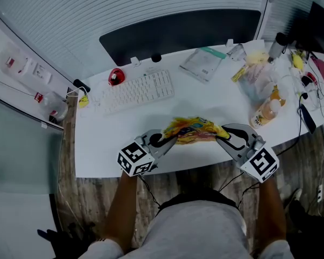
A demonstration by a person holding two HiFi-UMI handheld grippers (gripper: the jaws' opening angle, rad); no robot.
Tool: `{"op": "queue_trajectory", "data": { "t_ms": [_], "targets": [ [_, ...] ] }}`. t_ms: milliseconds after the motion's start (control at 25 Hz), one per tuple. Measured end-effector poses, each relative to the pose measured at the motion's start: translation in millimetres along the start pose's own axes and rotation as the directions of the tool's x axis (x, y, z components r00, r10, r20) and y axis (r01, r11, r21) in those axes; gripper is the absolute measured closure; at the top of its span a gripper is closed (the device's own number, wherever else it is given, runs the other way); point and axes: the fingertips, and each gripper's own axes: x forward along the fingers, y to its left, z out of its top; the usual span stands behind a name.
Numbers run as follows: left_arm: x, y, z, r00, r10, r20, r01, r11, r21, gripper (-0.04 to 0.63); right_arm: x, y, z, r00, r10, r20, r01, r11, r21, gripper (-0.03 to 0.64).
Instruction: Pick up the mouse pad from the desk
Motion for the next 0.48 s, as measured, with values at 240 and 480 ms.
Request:
{"op": "queue_trajectory", "data": {
  "t_ms": [240, 480],
  "targets": [
    [-22, -15, 18, 0.998, 0.012, 0.056, -0.014, 0.999, 0.034, 0.572, -4, -4, 12, 0.998, -0.064, 0.012, 0.064, 0.997, -0.048, 0.463],
    [-34, -29, 29, 0.998, 0.007, 0.067, -0.013, 0.997, 0.08, 0.572, -16, -22, 27, 0.983, -0.147, 0.112, 0.142, 0.989, 0.047, 0.389]
  ]
}}
